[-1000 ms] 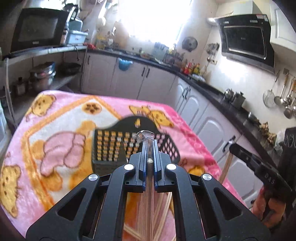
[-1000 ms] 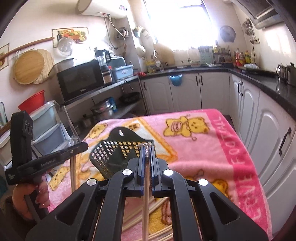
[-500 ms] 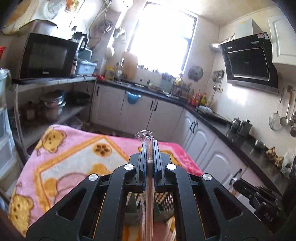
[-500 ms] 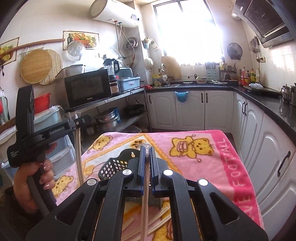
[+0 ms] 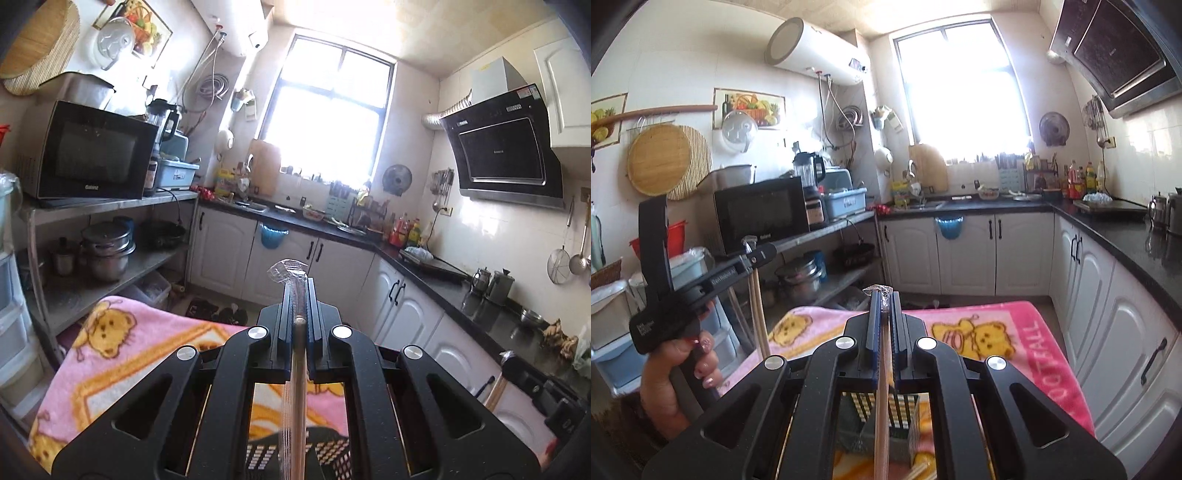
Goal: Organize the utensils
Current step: 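Lift the left tool's chopstick over the caddy while the right tool carries its own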
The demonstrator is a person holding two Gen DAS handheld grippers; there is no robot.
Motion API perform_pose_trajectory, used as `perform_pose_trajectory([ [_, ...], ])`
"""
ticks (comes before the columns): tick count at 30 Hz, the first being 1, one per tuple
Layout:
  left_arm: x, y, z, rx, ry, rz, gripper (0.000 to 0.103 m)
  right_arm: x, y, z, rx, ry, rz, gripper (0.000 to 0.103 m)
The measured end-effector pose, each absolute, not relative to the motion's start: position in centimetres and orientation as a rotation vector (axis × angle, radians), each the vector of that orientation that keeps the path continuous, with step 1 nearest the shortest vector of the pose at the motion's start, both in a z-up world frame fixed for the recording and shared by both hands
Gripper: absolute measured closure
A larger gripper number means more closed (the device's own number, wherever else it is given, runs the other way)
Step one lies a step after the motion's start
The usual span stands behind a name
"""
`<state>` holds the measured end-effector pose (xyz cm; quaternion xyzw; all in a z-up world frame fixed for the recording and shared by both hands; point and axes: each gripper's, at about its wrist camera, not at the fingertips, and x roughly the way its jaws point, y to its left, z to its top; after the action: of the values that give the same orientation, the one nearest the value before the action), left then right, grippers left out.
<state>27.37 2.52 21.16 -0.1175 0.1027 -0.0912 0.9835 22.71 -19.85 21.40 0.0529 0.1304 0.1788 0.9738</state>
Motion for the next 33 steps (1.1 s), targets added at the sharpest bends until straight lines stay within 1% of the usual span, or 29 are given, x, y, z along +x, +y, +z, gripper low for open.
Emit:
perform_pose_trajectory([
  [8,28.5,2.6,21.0,-0.223,0.167,-0.163,0.100,24.3,-19.5,22.7,0.109,0.220,0.376,0.098],
  [18,29.8,3.4,19.3,-0.230,0.107,-0.127,0.100,26.8,-19.4,22.4,0.129,0.170,0.378,0.098],
  [33,29.8,3.3,14.6,-0.240,0.141,-0.147,0.100,29.2,-18.2,17.8,0.101,0.177,0.341,0.098],
])
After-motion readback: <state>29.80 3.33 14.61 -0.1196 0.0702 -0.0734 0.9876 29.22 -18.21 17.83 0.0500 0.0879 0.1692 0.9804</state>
